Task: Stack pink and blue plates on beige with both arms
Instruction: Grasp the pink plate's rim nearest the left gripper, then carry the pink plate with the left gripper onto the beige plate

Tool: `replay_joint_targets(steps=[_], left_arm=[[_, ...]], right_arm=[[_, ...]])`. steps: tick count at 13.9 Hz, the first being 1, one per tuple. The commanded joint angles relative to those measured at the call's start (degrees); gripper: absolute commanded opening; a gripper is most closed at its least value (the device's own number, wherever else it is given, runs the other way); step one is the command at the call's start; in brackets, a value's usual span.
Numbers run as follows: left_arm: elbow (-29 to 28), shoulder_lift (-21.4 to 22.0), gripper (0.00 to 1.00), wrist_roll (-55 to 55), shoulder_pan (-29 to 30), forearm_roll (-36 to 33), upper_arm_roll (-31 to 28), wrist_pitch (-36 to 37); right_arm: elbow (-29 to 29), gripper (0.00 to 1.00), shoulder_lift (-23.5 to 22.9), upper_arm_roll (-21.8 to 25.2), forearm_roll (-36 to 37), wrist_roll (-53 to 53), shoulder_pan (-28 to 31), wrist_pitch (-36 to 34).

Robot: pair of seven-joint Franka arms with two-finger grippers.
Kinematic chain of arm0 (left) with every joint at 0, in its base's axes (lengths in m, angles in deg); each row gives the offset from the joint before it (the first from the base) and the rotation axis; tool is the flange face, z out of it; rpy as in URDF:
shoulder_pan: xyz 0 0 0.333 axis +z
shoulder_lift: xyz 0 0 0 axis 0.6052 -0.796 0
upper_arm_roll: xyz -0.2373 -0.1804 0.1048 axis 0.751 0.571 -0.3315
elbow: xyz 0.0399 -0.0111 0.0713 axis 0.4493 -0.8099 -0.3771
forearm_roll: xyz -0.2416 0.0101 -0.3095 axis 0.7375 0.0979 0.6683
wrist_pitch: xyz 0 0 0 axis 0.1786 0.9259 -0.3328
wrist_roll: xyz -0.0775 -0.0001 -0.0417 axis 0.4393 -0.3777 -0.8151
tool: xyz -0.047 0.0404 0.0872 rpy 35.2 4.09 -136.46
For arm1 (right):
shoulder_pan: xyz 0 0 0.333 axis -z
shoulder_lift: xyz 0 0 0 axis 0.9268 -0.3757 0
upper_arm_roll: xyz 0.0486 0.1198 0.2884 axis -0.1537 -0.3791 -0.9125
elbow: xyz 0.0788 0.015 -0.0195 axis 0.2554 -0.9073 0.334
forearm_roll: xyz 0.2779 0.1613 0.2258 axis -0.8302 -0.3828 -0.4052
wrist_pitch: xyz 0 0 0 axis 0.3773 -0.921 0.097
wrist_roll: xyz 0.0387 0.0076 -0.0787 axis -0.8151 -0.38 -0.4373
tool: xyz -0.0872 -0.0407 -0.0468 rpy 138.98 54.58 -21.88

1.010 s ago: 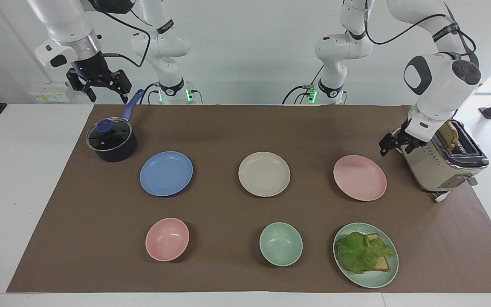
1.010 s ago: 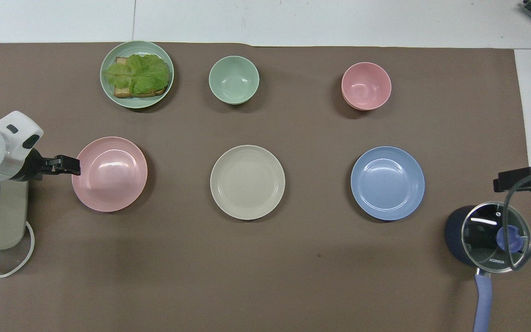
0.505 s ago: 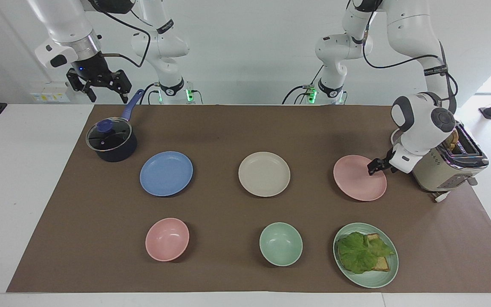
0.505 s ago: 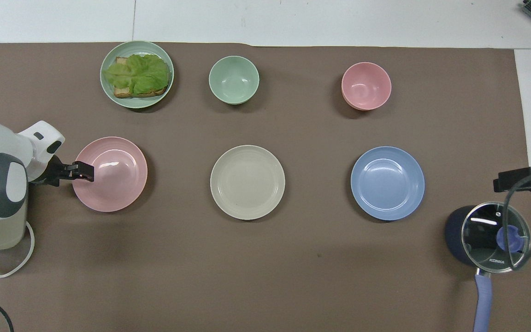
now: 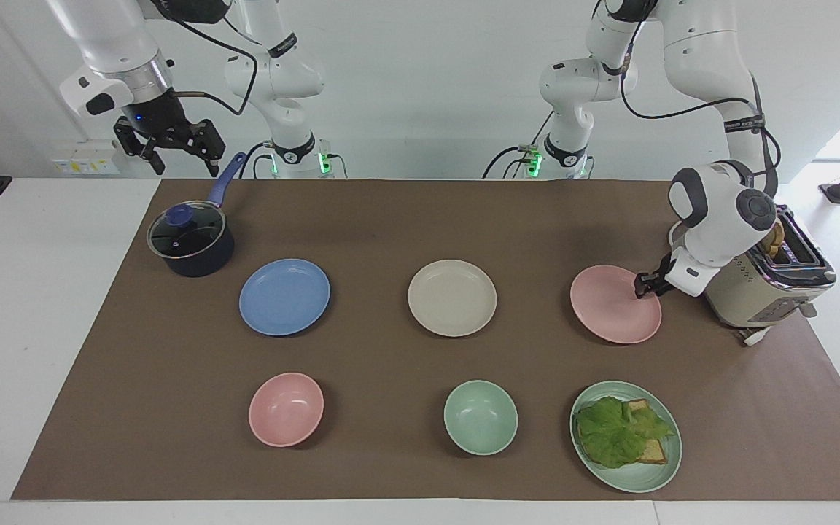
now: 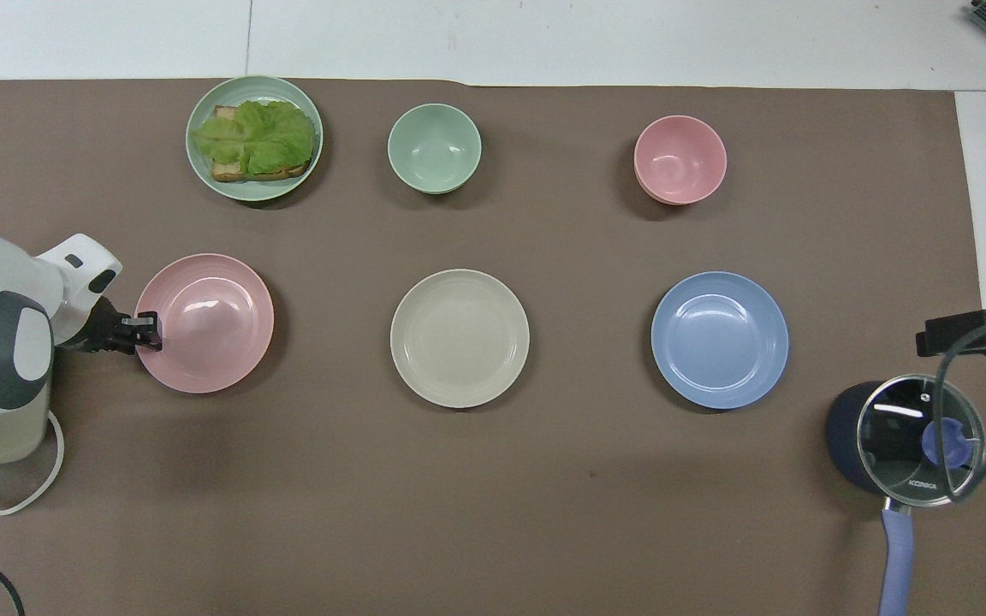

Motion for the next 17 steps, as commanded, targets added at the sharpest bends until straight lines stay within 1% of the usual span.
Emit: replay_joint_targets(steps=[1, 2, 3, 6, 7, 8, 12, 14, 17], left_arm=[[-0.76, 0.88, 0.0, -0.13, -0.36, -0.79, -0.08, 0.47], [0.12, 1.05, 0.0, -0.22, -0.36, -0.79, -0.08, 2.04], [2.3, 1.23, 0.0, -0.39, -0.36, -0.79, -0.08, 5.36], [10.03, 1.41, 0.0, -2.94, -0.53, -0.09, 0.45, 17.31], [11.71, 1.49, 0.0, -2.94, -0.53, 0.26, 0.8, 20.22], [12.68, 1.67, 0.0, -2.94, -0.71, 2.01, 1.06, 21.64], [12.87, 1.67, 0.0, -1.54, -5.01, 9.12, 1.77, 21.04], [12.78, 1.76, 0.0, 2.66, -8.6, 11.42, 1.77, 19.91], [12.25, 2.11, 0.0, 11.0, -14.84, 12.48, 1.77, 17.19]], right_arm=[[-0.36, 1.0, 0.67, -0.19, -0.13, 0.43, 0.17, 0.58], [-0.36, 1.0, 0.58, -0.19, -0.13, 0.43, 0.17, 0.58], [-0.36, 1.0, 0.67, -0.19, -0.13, 0.43, 0.17, 0.58], [-0.36, 1.0, 0.58, -0.1, -0.13, 0.43, 0.17, 0.58], [-0.36, 1.0, 0.67, -0.19, -0.13, 0.43, 0.17, 0.58], [-0.36, 1.0, 0.67, -0.19, -0.13, 0.43, 0.17, 0.58], [-0.36, 1.0, 0.67, -0.19, -0.13, 0.43, 0.17, 0.58], [-0.36, 1.0, 0.67, -0.1, -0.13, 0.43, 0.17, 0.58], [-0.36, 1.0, 0.67, -0.19, -0.13, 0.43, 0.17, 0.58]])
